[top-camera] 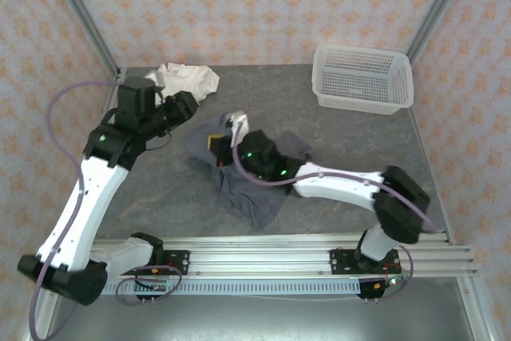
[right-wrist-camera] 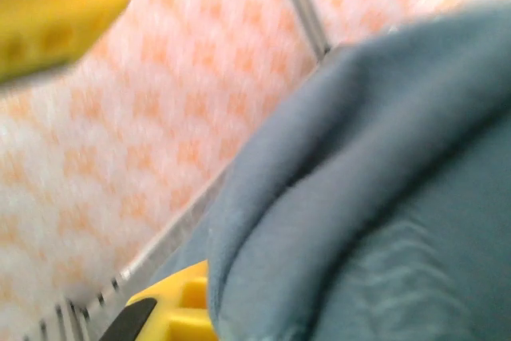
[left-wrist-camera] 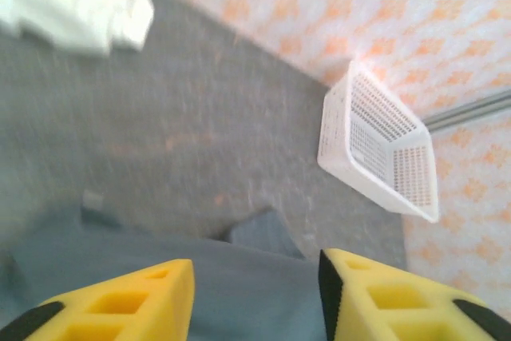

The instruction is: Fold the inside-out t-shirt

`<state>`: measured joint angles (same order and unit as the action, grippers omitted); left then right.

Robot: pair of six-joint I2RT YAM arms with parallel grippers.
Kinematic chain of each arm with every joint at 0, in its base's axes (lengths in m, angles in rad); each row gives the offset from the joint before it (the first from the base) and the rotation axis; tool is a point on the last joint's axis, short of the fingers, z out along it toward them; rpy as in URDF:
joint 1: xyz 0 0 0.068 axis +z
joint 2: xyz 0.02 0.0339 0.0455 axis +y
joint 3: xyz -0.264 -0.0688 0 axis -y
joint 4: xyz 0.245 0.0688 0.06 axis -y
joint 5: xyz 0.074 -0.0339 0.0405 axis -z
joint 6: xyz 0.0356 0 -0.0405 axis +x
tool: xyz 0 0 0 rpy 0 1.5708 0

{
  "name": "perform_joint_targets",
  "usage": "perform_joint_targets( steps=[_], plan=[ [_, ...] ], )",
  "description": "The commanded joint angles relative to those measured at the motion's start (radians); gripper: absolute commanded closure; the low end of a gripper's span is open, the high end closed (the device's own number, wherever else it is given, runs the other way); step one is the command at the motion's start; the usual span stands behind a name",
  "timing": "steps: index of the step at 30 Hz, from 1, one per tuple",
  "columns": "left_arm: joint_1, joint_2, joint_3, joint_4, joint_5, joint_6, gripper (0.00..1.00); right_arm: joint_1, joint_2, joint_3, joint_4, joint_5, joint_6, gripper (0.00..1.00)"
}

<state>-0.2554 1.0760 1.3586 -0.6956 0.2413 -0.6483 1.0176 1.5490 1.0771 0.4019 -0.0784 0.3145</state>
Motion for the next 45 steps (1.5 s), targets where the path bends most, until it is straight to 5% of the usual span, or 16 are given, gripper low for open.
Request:
perform_joint_targets(
  steps=[1, 6, 11, 19, 23, 26, 33, 41, 43, 45],
  plan=[
    [-0.003, -0.118, -0.054, 0.108, -0.058, 0.402, 0.41, -0.1, -0.179, 0.082, -0.167, -0.004, 0.144, 1.0],
    [-0.004, -0.221, -0.302, 0.148, 0.034, 0.627, 0.2, -0.235, -0.317, 0.175, -0.455, -0.074, 0.197, 1.0],
    [-0.012, -0.164, -0.442, 0.258, 0.242, 0.622, 0.05, -0.349, -0.438, 0.119, -0.667, -0.07, 0.26, 1.0],
    [-0.177, 0.167, -0.537, 0.541, 0.178, 0.532, 0.0, -0.606, -0.483, -0.172, -0.638, -0.154, 0.488, 1.0],
    [-0.179, 0.375, -0.452, 0.507, 0.122, 0.539, 0.0, -0.676, -0.473, -0.205, -0.653, -0.181, 0.488, 1.0],
    [-0.177, 0.496, -0.36, 0.418, 0.06, 0.458, 0.09, -0.682, -0.471, -0.193, -0.676, -0.188, 0.475, 1.0],
    [-0.176, 0.781, -0.127, 0.348, 0.14, 0.336, 0.41, -0.682, -0.474, -0.185, -0.705, -0.178, 0.466, 1.0],
    [-0.177, 0.929, -0.045, 0.288, 0.151, 0.367, 0.33, -0.683, -0.469, -0.185, -0.692, -0.178, 0.489, 1.0],
    [-0.177, 0.968, -0.03, 0.288, 0.191, 0.365, 0.53, -0.683, -0.462, -0.179, -0.696, -0.178, 0.491, 1.0],
    [-0.179, 0.958, -0.036, 0.304, 0.191, 0.36, 0.92, -0.682, -0.461, -0.164, -0.713, -0.174, 0.495, 1.0]
  ],
)
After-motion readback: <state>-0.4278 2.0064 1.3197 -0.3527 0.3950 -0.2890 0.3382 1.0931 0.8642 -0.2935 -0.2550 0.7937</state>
